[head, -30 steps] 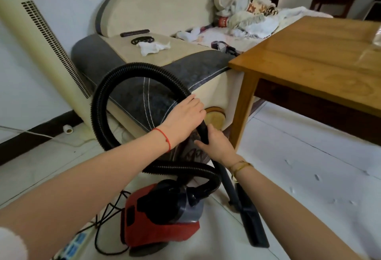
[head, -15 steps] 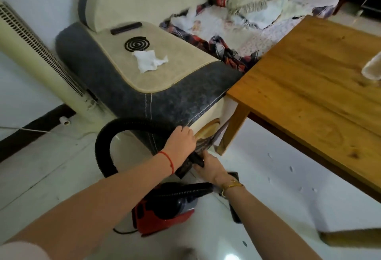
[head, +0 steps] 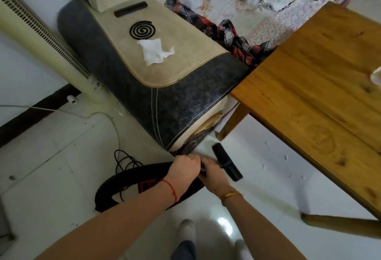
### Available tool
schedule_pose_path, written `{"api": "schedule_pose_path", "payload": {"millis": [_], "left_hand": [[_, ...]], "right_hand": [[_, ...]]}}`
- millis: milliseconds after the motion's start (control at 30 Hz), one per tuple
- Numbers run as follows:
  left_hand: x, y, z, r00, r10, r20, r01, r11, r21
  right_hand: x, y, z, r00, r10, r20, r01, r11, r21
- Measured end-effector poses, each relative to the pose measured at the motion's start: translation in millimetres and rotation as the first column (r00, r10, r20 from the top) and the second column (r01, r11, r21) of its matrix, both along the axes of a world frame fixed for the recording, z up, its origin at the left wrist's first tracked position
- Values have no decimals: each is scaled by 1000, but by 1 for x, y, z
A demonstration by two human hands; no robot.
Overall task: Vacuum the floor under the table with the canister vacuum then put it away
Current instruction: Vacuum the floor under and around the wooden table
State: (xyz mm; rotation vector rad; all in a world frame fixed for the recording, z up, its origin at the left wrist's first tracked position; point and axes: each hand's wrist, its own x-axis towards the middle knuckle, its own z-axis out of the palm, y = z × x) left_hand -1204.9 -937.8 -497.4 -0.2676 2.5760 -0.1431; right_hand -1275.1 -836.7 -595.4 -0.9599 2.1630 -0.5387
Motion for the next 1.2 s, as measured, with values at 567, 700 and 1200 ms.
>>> {"api": "schedule_pose_path", "payload": {"millis": [567,700,1200], "left_hand": [[-13,97,-118,937,163,-309,-180,983,-26],[-19,99,-143,922,140,-360,-170,984,-51],[-96,132,-272,930,-10,-367,-115,941,-317]], "right_hand": [[-64,98,-97,931,238,-277,-291,942,-167],[-83,103,-133,894,268,-359,-366,898,-243],[-166,132,-270,751,48,-658,-351,874,-337]]}}
